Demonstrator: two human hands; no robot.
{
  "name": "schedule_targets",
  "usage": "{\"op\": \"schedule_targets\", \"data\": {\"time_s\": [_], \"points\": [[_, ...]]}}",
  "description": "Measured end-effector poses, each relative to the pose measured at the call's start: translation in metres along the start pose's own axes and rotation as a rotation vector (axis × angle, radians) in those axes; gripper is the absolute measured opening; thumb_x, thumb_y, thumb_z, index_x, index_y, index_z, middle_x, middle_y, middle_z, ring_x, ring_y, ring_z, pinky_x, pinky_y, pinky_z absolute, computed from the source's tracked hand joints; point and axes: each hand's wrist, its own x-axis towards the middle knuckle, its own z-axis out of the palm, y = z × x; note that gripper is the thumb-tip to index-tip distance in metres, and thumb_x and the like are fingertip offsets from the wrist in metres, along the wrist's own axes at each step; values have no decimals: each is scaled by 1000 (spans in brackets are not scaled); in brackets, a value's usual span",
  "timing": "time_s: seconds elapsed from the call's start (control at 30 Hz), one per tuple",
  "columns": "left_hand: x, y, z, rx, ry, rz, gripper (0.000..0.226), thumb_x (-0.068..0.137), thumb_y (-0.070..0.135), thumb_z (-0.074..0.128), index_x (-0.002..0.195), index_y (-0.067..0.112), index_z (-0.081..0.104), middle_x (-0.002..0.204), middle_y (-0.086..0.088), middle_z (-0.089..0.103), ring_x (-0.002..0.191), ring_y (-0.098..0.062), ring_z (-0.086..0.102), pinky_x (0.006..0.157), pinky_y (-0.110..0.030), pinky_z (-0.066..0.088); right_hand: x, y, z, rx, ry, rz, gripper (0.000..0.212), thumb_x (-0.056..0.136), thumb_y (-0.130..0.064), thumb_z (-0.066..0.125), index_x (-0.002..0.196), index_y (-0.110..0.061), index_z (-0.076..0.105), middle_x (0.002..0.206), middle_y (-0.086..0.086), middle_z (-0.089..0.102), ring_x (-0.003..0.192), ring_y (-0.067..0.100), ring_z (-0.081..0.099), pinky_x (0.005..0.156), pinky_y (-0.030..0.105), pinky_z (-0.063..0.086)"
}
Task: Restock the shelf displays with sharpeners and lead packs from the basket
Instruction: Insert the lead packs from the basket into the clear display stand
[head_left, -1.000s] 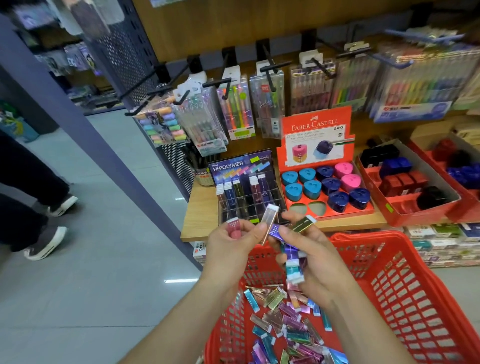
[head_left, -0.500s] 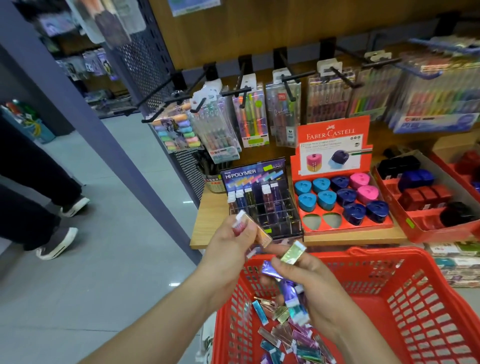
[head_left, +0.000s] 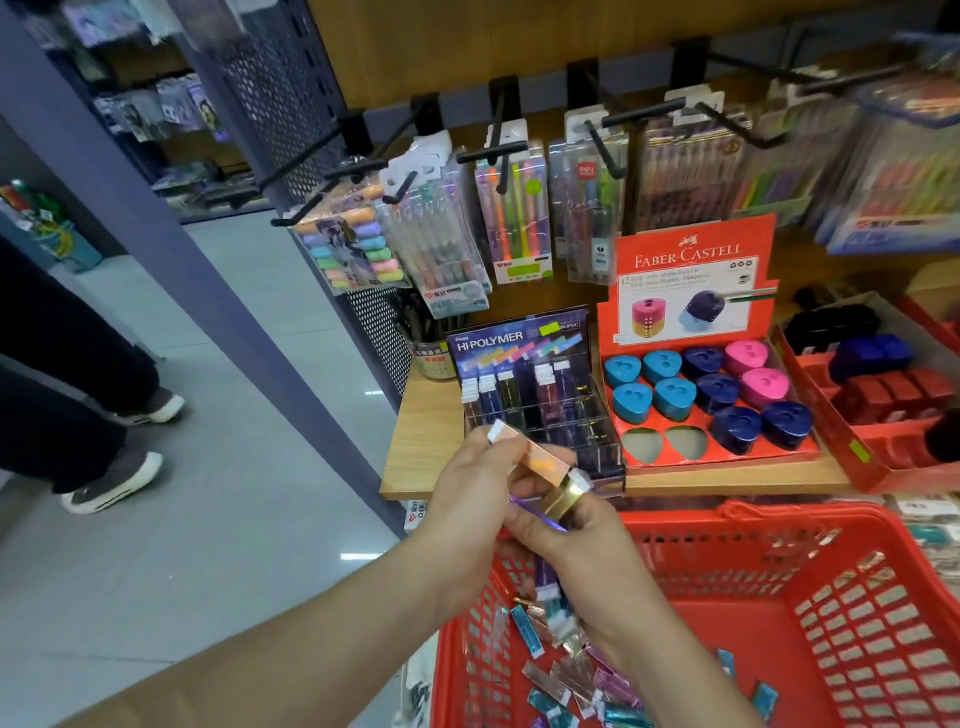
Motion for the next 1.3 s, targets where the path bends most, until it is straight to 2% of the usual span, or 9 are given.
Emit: {"op": "schedule_targets", "data": {"time_s": [0.07, 0.2, 0.37, 0.47, 0.57, 0.77, 0.9, 1.07, 1.3], "points": [[6, 4, -1, 34, -21, -12, 16, 97, 18, 41, 98, 8, 54, 91, -3, 75, 79, -19, 67, 65, -31, 50, 3, -1, 3, 106, -9, 31, 8, 89, -12, 67, 89, -17, 72, 90, 11, 75, 80, 26, 73, 58, 29, 52], [18, 11, -4, 56, -68, -53, 14, 97, 20, 40, 98, 11, 50, 96, 1, 75, 78, -23, 62, 76, -38, 41, 6, -6, 7, 346, -1, 147, 11, 89, -5, 63, 90, -11, 72, 80, 14, 73, 58, 16, 67, 43, 22, 48], [29, 15, -4, -4, -122, -42, 8, 98, 17, 42, 93, 12, 47, 99, -5, 74, 77, -27, 60, 88, -47, 48, 15, 0, 6, 386, 13, 207, 19, 74, -15, 72, 93, -12, 72, 74, 12, 71, 56, 20, 63, 44, 25, 43], [34, 8, -11, 180, -147, 0, 13, 97, 22, 44, 98, 13, 54, 99, 0, 74, 80, -27, 63, 71, -40, 46, 17, 4, 3, 398, 5, 202, 24, 68, -14, 72, 90, -6, 73, 73, 16, 67, 56, 22, 61, 40, 25, 43], [42, 2, -23, 255, -91, 44, 13, 93, 25, 51, 93, 15, 60, 98, -16, 68, 80, -26, 59, 81, -42, 48, 18, 7, 1, 447, 16, 198, 17, 74, -6, 68, 90, -2, 63, 75, 18, 67, 58, 22, 66, 38, 24, 46], [47, -8, -24, 149, -128, -72, 10, 98, 21, 47, 93, 15, 53, 80, -16, 62, 63, -24, 54, 51, -31, 40, 29, 11, 3, 366, 53, 148, 13, 80, -11, 68, 85, 1, 65, 70, 19, 64, 47, 16, 58, 37, 21, 43], [75, 14, -40, 295, 20, 141, 11, 93, 13, 54, 85, 14, 59, 77, -4, 63, 73, -16, 56, 73, -32, 47, 35, 12, -10, 324, 64, 91, 15, 82, -11, 67, 90, -1, 59, 72, 17, 60, 49, 13, 54, 38, 20, 41], [111, 27, -81, 731, 127, 342, 10, 84, 15, 69, 85, 24, 64, 66, 7, 67, 62, -8, 60, 63, -24, 50, 33, 16, -25, 284, 111, 110, 16, 72, -10, 70, 83, -5, 59, 72, 16, 63, 59, 18, 59, 37, 21, 40], [134, 4, -89, 979, 100, 461, 21, 90, 22, 64, 111, 28, 67, 85, 9, 62, 78, -3, 60, 78, -22, 50, 30, 24, -34, 238, 132, 140, 5, 74, -11, 70, 75, -9, 66, 75, 20, 63, 60, 20, 60, 37, 23, 40]]}}
